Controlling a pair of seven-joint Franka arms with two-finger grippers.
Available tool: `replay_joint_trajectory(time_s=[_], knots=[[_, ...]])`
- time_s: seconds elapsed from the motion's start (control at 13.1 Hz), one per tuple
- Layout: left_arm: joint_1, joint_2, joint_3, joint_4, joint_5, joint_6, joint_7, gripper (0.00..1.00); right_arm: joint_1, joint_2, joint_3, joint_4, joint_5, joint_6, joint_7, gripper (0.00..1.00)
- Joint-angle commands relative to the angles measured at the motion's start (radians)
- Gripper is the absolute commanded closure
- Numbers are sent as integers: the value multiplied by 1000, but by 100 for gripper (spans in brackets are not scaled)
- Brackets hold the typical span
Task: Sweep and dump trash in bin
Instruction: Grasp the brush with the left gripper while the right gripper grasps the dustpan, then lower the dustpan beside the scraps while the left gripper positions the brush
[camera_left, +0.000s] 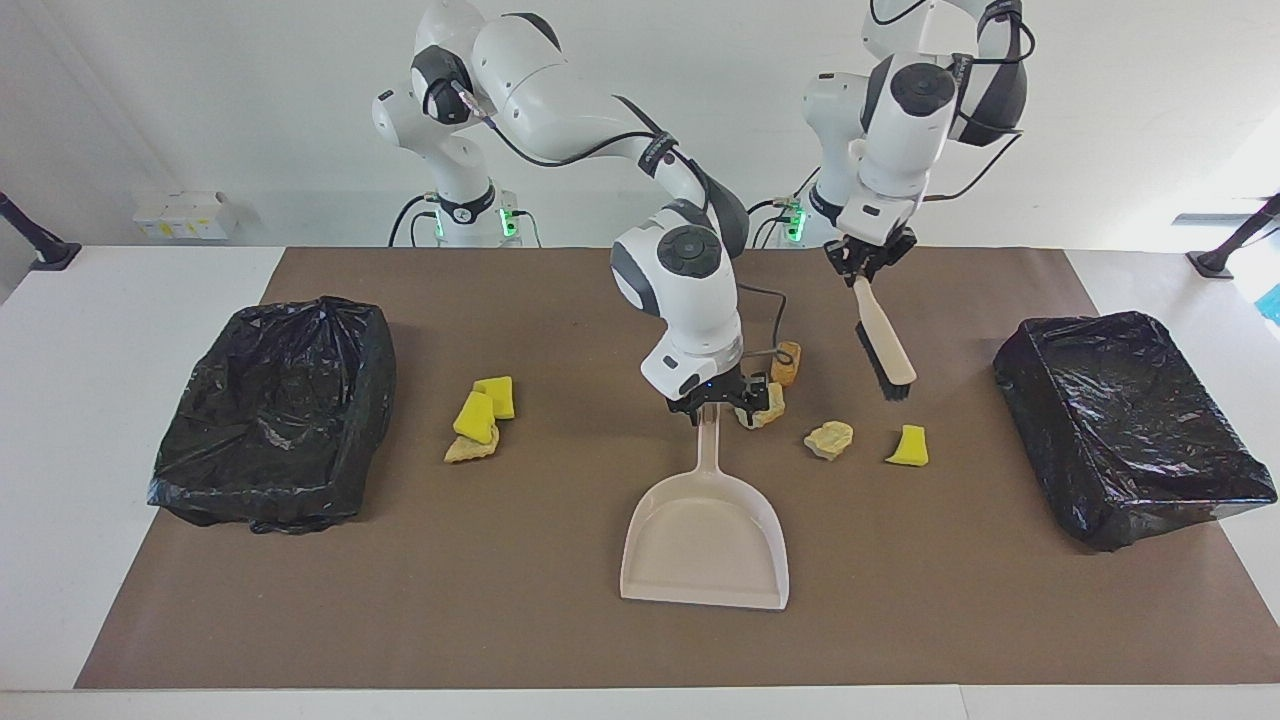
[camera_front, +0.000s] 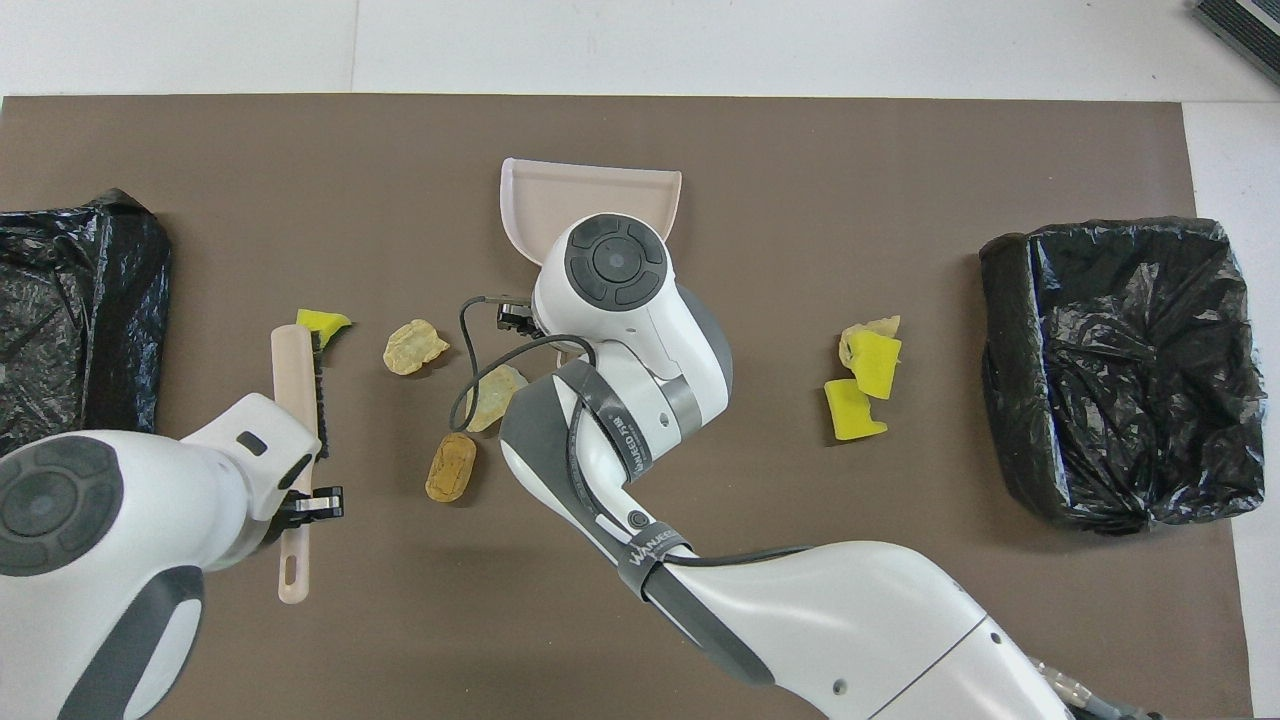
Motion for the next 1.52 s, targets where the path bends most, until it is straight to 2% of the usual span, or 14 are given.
replay_joint_trajectory(time_s=[0.0, 0.08, 0.15, 0.23, 0.3, 0.38, 0.61, 0.91, 1.07, 1.22, 1.45], knots=[[114, 68, -11, 56, 2, 77, 147, 100, -7, 18, 4, 8, -62, -11, 24, 19], [154, 91, -11, 63, -1, 102, 219, 100, -10, 18, 5, 8, -70, -11, 24, 22], [191, 133, -11, 85, -19, 123, 317, 100, -11, 18, 5, 7, -70, -13, 23, 38], [226, 170, -11, 111, -47, 138, 382, 100, -11, 17, 5, 5, -70, -11, 24, 55], [269, 207, -11, 135, -88, 151, 437, 100, -11, 17, 2, 5, -70, -10, 26, 85], [297, 235, -11, 146, -111, 178, 501, 100, -11, 18, -1, 5, -76, -3, 26, 100], [332, 328, -14, 146, -118, 267, 612, 100, -12, 5, -2, 5, -111, -19, 12, 100], [314, 324, -21, 134, -138, 246, 637, 100, -61, -58, -5, 5, -114, -107, -84, 100], [268, 316, -20, 128, -139, 223, 637, 100, -140, -89, 8, 2, -108, -157, -180, 100], [213, 306, -21, 117, -139, 194, 633, 100, -164, -181, 8, -44, -110, -267, -337, 100], [121, 263, -21, 59, -144, 174, 607, 100, -172, -329, 5, -137, -111, -393, -466, 100]])
